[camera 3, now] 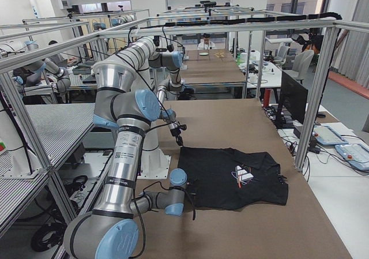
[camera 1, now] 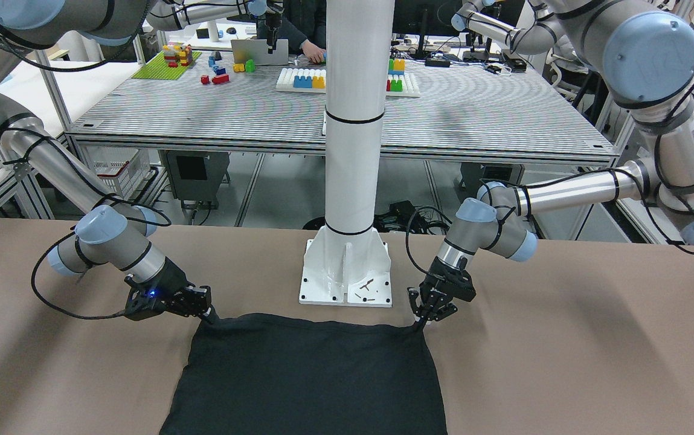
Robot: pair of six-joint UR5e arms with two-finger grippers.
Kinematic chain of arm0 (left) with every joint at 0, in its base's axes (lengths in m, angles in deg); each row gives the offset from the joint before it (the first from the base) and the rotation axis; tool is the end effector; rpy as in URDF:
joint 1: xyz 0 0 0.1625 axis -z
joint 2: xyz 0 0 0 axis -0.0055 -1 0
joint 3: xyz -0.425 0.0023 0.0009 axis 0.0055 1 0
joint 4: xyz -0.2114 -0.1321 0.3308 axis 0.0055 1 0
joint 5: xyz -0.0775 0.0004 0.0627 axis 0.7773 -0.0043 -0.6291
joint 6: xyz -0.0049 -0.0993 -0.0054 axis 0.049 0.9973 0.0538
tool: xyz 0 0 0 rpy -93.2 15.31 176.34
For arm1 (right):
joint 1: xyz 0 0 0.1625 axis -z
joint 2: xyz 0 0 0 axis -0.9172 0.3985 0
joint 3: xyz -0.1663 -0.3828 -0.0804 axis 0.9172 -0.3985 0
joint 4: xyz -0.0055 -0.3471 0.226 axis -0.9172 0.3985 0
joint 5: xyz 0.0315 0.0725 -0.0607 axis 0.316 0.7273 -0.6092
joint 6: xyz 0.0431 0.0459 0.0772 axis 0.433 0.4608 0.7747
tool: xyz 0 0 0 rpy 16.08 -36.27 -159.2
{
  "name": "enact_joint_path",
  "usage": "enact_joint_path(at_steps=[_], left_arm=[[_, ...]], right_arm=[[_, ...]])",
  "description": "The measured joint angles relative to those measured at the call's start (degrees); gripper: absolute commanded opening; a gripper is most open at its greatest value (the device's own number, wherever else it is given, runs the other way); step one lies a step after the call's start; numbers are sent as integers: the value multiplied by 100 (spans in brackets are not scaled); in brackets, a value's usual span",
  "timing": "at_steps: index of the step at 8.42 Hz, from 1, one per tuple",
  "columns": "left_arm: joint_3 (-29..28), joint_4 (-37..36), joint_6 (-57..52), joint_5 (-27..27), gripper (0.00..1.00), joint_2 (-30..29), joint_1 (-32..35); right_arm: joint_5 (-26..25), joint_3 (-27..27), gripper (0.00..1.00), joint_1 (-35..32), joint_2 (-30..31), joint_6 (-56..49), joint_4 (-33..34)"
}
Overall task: Fold clothes
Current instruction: 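Lift the hem with both grippers and fold it toward the collar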
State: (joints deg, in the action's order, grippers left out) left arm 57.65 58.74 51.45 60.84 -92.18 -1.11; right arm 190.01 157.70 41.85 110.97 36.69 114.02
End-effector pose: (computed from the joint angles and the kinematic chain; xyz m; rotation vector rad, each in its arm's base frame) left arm 0.4892 -0.1689 0.3493 0.4083 1.1502 -0.2022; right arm -0.3460 -0.2639 0.4298 -0.0533 -1.3318 0.1162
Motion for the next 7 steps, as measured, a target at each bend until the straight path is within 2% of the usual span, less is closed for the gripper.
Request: enact_joint_path(at_steps=[2,4,5,7], left_arm=[[408,44,-34,278,0,205,75],[814,484,-69,1180,0,420,352],[933,909,-76,1632,0,454,480],[1086,1652,-77,2208,0,382,555]], right_arm=[[54,202,0,-24,164,4,-47],[471,576,0,-200,496,14,-311],[849,699,0,-352,738,42,-668],[1383,739,0,-477,1064,534,-1808]])
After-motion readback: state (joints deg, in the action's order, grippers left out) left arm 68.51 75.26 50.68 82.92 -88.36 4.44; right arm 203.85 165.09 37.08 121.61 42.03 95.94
